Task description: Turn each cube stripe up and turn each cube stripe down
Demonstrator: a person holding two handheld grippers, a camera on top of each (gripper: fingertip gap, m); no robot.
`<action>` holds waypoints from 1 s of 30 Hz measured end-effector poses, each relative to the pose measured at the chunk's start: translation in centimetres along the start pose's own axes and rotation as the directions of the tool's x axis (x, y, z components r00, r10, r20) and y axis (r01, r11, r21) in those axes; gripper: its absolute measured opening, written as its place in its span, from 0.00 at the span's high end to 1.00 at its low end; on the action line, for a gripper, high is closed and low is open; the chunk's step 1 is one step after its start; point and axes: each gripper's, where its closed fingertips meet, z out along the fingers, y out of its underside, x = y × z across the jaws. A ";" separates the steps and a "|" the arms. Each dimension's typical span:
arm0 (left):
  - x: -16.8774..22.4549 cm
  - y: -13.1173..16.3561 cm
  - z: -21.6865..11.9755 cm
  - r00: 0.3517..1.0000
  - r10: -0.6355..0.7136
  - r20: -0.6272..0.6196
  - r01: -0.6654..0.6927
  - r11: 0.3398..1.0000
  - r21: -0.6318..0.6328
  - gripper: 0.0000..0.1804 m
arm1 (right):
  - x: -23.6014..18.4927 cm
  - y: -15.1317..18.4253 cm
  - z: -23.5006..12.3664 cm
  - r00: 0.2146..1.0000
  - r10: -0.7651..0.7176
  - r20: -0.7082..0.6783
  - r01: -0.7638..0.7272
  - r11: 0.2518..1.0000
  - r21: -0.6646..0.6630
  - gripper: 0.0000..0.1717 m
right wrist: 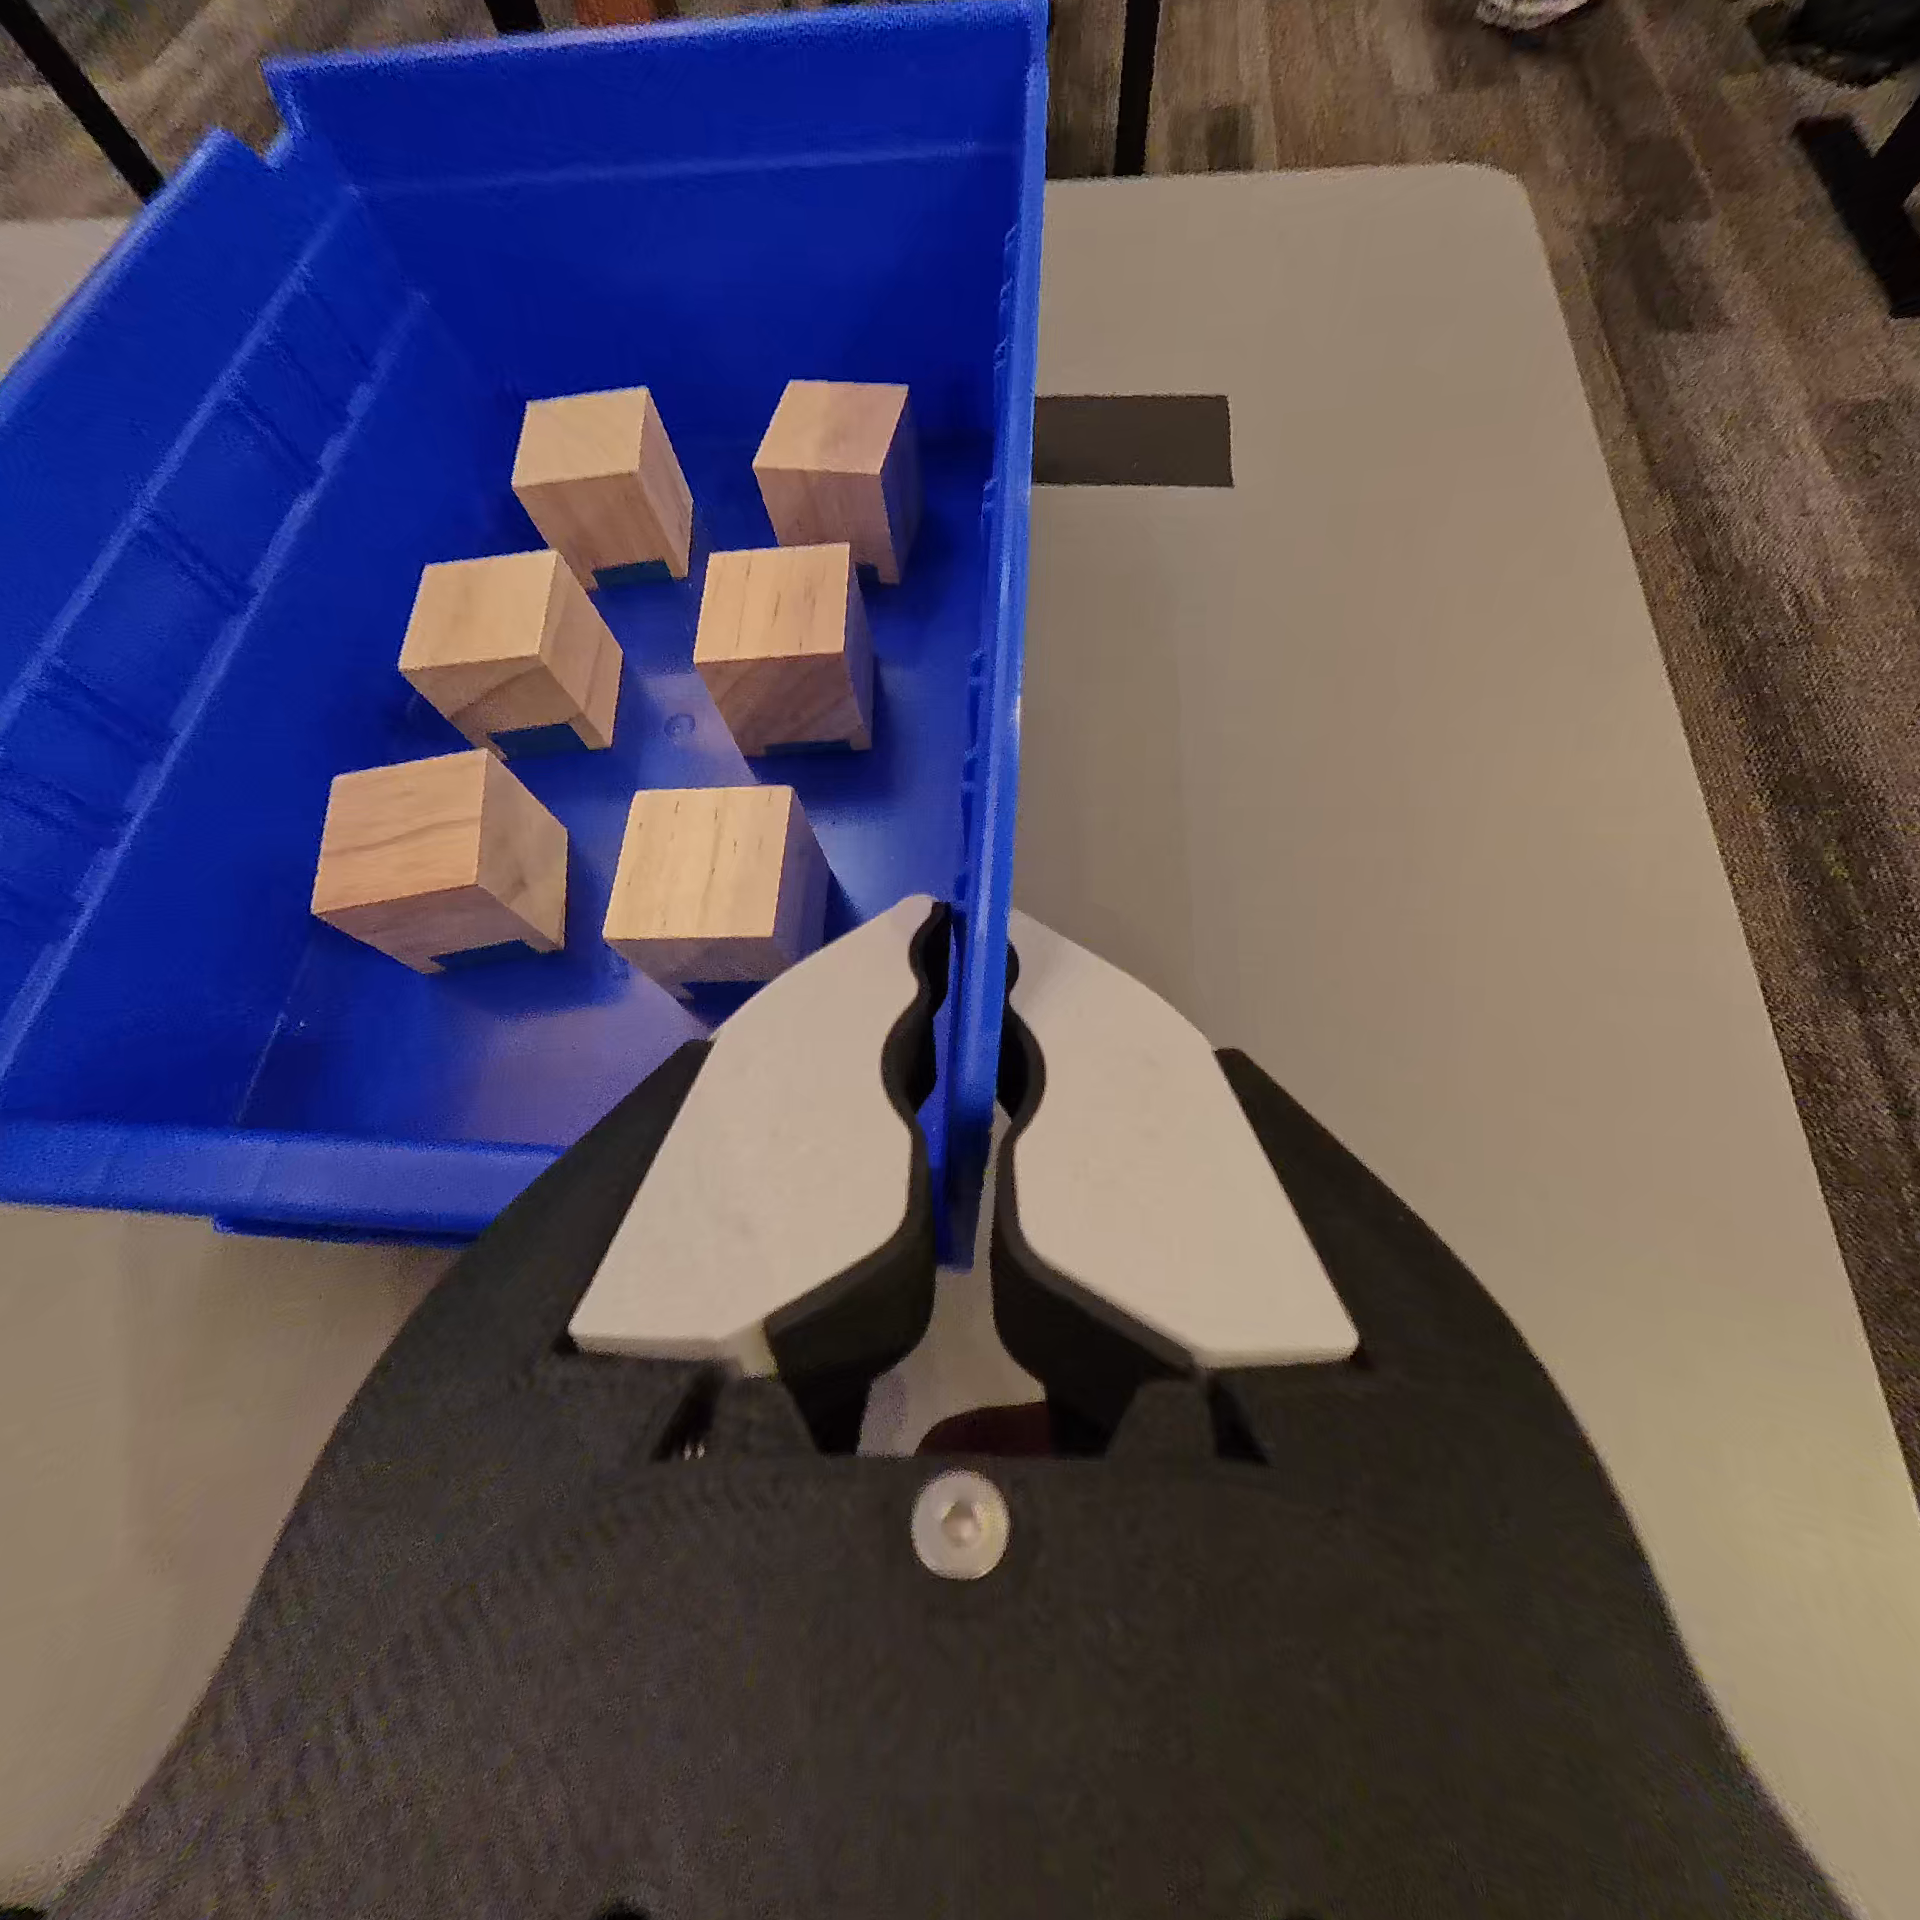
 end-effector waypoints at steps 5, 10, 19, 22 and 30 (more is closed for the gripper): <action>-0.3 -0.1 -0.1 0.997 0.050 0.056 -0.051 0.999 0.012 0.94 | 0.0 -0.4 -0.5 1.000 0.023 0.002 -0.024 0.995 0.102 0.97; -0.5 -0.1 -0.1 0.989 0.106 0.101 -0.108 0.994 0.011 0.92 | 0.0 -0.7 -0.9 0.999 -0.001 -0.047 0.009 0.984 0.180 0.97; -0.7 -0.1 -0.2 0.977 0.165 0.135 -0.168 0.986 0.007 0.90 | 0.0 -1.0 -1.2 0.998 -0.026 -0.058 0.039 0.969 0.245 0.96; -0.6 -0.1 -0.2 0.976 0.171 0.135 -0.173 0.985 0.007 0.90 | 0.0 -1.0 -1.3 0.997 -0.033 -0.064 0.048 0.966 0.254 0.95; -0.5 0.1 -0.1 0.971 0.200 0.132 -0.201 0.980 -0.007 0.87 | 0.0 -1.1 -1.3 0.996 -0.051 -0.077 0.070 0.963 0.261 0.94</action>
